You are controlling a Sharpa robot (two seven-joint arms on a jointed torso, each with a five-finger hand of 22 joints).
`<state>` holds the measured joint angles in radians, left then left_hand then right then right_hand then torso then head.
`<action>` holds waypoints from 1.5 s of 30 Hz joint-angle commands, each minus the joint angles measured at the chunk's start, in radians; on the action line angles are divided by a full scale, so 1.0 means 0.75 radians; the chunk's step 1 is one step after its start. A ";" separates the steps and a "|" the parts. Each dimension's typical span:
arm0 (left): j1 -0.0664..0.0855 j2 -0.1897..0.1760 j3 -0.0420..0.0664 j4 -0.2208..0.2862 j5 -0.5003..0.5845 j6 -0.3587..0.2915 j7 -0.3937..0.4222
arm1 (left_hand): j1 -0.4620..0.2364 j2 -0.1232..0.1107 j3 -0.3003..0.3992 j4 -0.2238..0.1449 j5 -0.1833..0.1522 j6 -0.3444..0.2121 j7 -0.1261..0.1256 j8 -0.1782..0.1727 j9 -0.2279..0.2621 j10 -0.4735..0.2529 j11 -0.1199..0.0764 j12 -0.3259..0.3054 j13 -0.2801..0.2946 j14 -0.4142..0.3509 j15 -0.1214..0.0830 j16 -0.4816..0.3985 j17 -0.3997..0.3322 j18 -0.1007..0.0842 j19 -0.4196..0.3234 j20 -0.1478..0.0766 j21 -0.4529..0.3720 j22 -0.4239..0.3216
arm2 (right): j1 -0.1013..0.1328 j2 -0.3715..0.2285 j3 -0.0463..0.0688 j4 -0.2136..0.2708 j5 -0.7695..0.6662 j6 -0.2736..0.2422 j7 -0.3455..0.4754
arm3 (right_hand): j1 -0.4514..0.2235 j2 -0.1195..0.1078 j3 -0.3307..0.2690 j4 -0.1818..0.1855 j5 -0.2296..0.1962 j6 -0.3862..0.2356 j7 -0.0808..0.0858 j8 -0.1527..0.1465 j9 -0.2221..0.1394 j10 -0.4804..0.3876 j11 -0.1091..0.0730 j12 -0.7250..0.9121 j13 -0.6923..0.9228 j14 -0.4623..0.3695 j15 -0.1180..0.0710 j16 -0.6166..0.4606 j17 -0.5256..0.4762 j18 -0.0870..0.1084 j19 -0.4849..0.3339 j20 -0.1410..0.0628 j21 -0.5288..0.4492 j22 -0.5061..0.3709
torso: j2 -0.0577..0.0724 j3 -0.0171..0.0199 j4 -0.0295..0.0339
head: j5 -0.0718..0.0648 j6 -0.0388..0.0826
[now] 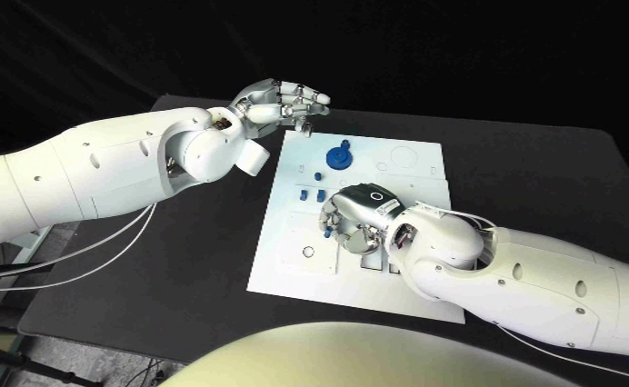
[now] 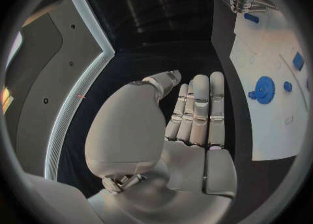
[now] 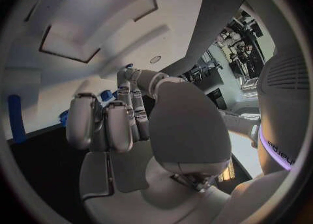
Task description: Assemble the parts on the task board
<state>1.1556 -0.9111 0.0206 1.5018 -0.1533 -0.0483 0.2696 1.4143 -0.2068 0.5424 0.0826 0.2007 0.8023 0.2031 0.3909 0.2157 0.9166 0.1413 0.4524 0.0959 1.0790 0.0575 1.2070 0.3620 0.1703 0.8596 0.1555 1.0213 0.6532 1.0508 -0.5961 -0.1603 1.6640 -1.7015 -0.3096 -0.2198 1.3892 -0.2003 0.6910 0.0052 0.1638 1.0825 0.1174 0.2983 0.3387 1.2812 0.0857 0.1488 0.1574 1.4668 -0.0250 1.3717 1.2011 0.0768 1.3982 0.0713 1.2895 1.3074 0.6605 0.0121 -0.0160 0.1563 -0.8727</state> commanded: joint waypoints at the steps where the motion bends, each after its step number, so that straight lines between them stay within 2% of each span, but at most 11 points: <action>1: 0.001 0.002 0.001 0.003 -0.004 0.019 0.006 | -0.014 0.000 -0.002 -0.008 0.007 -0.011 0.008 -0.008 -0.002 -0.006 0.001 0.004 0.001 0.001 0.007 -0.005 -0.002 0.018 0.005 0.003 -0.007 -0.001 | -0.004 0.005 -0.001 -0.004 -0.036 0.045 -0.023 | -0.001 0.009 0.005 -0.006 0.001 0.008 0.004 0.004 0.001 0.065 -0.056 0.003 0.001 0.058 -0.009 0.006 -0.001 -0.002 -0.009 0.004 -0.004 0.077 | -0.001 -0.0013 -0.0006 | 0.000 0.000; 10: 0.001 0.001 0.001 0.003 -0.004 0.018 0.006 | -0.014 0.000 -0.002 -0.008 0.007 -0.011 0.008 -0.008 -0.002 -0.006 0.001 0.004 0.001 0.001 0.007 -0.005 -0.002 0.018 0.005 0.003 -0.007 -0.001 | -0.016 0.013 -0.004 0.007 -0.035 0.069 -0.007 | -0.012 0.006 0.002 -0.012 -0.001 0.000 0.008 0.002 0.006 0.058 -0.054 -0.004 0.004 0.057 -0.007 0.006 -0.004 -0.001 -0.013 0.005 -0.010 0.074 | -0.002 -0.0010 -0.0005 | 0.000 0.000; 15: 0.001 0.001 0.001 0.002 -0.004 0.016 0.006 | -0.016 0.001 -0.003 -0.009 0.007 -0.014 0.009 -0.008 -0.001 -0.012 0.002 0.006 0.002 0.000 0.008 -0.004 -0.002 0.018 0.005 0.004 -0.008 -0.002 | -0.018 0.009 -0.005 0.005 -0.014 0.057 0.007 | -0.070 -0.013 -0.048 0.001 -0.003 -0.031 0.012 -0.010 0.015 0.037 -0.048 -0.021 0.013 0.056 0.000 0.008 -0.012 0.002 -0.024 0.013 -0.029 0.065 | -0.003 -0.0016 -0.0014 | 0.000 0.000; 19: 0.001 0.000 0.001 0.002 -0.004 0.019 0.005 | -0.016 0.001 -0.003 -0.009 0.007 -0.015 0.009 -0.007 -0.001 -0.014 0.002 0.006 0.002 0.000 0.008 -0.004 -0.002 0.018 0.006 0.005 -0.008 -0.002 | -0.018 0.001 -0.005 0.000 -0.005 0.038 0.000 | -0.118 -0.039 -0.089 0.023 -0.027 -0.098 0.022 -0.051 0.006 0.016 -0.038 -0.032 0.019 0.050 0.008 0.001 -0.036 0.009 -0.042 0.020 -0.065 0.043 | -0.002 -0.0013 -0.0006 | -0.001 0.000; 23: 0.001 -0.002 0.001 0.003 -0.005 0.026 0.002 | -0.016 0.001 -0.003 -0.010 0.007 -0.015 0.009 -0.007 -0.001 -0.016 0.003 0.006 0.002 0.000 0.009 -0.004 -0.002 0.018 0.006 0.005 -0.008 -0.002 | -0.018 -0.017 -0.005 -0.001 0.013 -0.006 -0.013 | -0.133 -0.069 -0.108 0.031 -0.017 -0.214 0.027 -0.125 -0.016 -0.024 -0.034 -0.042 0.019 0.045 0.012 -0.001 -0.051 0.013 -0.048 0.026 -0.086 0.032 | -0.001 0.0003 0.0005 | -0.001 0.000; 31: 0.001 -0.006 0.001 0.000 -0.014 0.028 -0.006 | -0.018 0.001 -0.004 -0.009 0.006 -0.016 0.010 -0.006 -0.001 -0.020 0.004 0.007 0.002 -0.001 0.010 -0.004 -0.002 0.018 0.006 0.006 -0.009 -0.003 | -0.009 -0.090 0.000 0.051 0.041 -0.092 -0.004 | -0.127 -0.081 -0.120 0.030 -0.007 -0.258 0.032 -0.153 -0.023 -0.026 -0.036 -0.031 0.025 0.046 0.011 0.004 -0.051 0.012 -0.041 0.026 -0.083 0.036 | -0.001 0.0011 -0.0020 | -0.001 0.000; 37: 0.001 -0.009 0.000 -0.002 -0.022 0.027 -0.010 | -0.024 0.001 -0.007 -0.006 0.006 -0.019 0.011 -0.005 0.000 -0.025 0.005 0.009 0.003 0.000 0.011 -0.003 -0.002 0.018 0.006 0.007 -0.010 -0.004 | 0.053 -0.214 0.009 0.147 0.083 -0.132 -0.002 | -0.123 -0.081 -0.125 0.030 -0.005 -0.234 0.029 -0.141 -0.016 -0.024 -0.033 -0.024 0.029 0.046 0.013 0.005 -0.053 0.010 -0.037 0.026 -0.080 0.039 | -0.003 0.0016 -0.0026 | -0.008 0.000; 40: 0.000 -0.010 0.000 -0.003 -0.021 0.029 -0.008 | -0.025 0.001 -0.007 -0.006 0.006 -0.019 0.011 -0.005 0.000 -0.026 0.005 0.010 0.003 0.000 0.011 -0.003 -0.002 0.018 0.006 0.007 -0.010 -0.004 | 0.099 -0.286 0.013 0.186 0.111 -0.123 -0.007 | -0.133 -0.085 -0.135 0.039 -0.011 -0.205 0.033 -0.128 -0.009 -0.034 -0.025 -0.025 0.030 0.044 0.018 0.005 -0.058 0.010 -0.037 0.029 -0.085 0.037 | -0.003 0.0004 -0.0032 | -0.015 0.000; 42: 0.000 -0.010 -0.001 -0.005 -0.020 0.030 -0.007 | -0.025 0.001 -0.007 -0.006 0.006 -0.019 0.011 -0.005 0.000 -0.026 0.005 0.010 0.003 0.000 0.011 -0.003 -0.002 0.018 0.006 0.007 -0.010 -0.004 | 0.131 -0.327 0.014 0.199 0.120 -0.096 -0.018 | -0.152 -0.101 -0.153 0.052 -0.012 -0.199 0.039 -0.128 -0.008 -0.078 -0.013 -0.043 0.022 0.039 0.028 -0.002 -0.076 0.014 -0.049 0.035 -0.108 0.023 | -0.004 0.0007 -0.0063 | -0.019 0.000; 43: 0.000 -0.009 -0.001 -0.005 -0.019 0.031 -0.006 | -0.025 0.002 -0.007 -0.006 0.006 -0.020 0.011 -0.005 0.000 -0.026 0.005 0.010 0.003 0.000 0.011 -0.002 -0.002 0.018 0.006 0.007 -0.011 -0.004 | 0.146 -0.347 0.015 0.202 0.123 -0.073 -0.025 | -0.170 -0.113 -0.193 0.063 0.002 -0.223 0.047 -0.143 -0.012 -0.147 -0.001 -0.071 0.006 0.030 0.041 -0.016 -0.105 0.022 -0.072 0.045 -0.149 -0.003 | -0.005 0.0009 -0.0074 | -0.021 0.000; 45: 0.000 -0.008 -0.003 -0.007 -0.018 0.034 -0.005 | -0.025 0.002 -0.007 -0.006 0.006 -0.020 0.011 -0.005 0.000 -0.026 0.005 0.010 0.003 0.000 0.011 -0.002 -0.002 0.018 0.006 0.007 -0.011 -0.004 | 0.168 -0.376 0.015 0.200 0.124 -0.030 -0.034 | -0.159 -0.102 -0.294 0.073 0.003 -0.265 0.045 -0.169 -0.018 -0.214 0.002 -0.078 -0.010 0.019 0.042 -0.034 -0.144 0.035 -0.099 0.052 -0.207 -0.039 | -0.006 0.0011 -0.0093 | -0.026 0.004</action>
<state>1.1551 -0.9191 0.0182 1.4957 -0.1642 -0.0427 0.2604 1.4023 -0.2056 0.5396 0.0799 0.2007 0.7951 0.2031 0.3909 0.2158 0.9041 0.1430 0.4560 0.0970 1.0791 0.0575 1.2070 0.3621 0.1702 0.8596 0.1554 1.0175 0.6516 1.1756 -0.8757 -0.1479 1.8114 -1.6301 -0.3755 -0.2289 1.2720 -0.2734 0.4636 0.0613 0.1651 0.8861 0.1504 0.1731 0.3262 1.1245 0.0873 0.0940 0.1501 1.4664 0.0042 1.3474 1.0953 0.0929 1.3270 0.1095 1.1353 1.2782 0.6577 0.0128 -0.0203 0.1410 -0.8723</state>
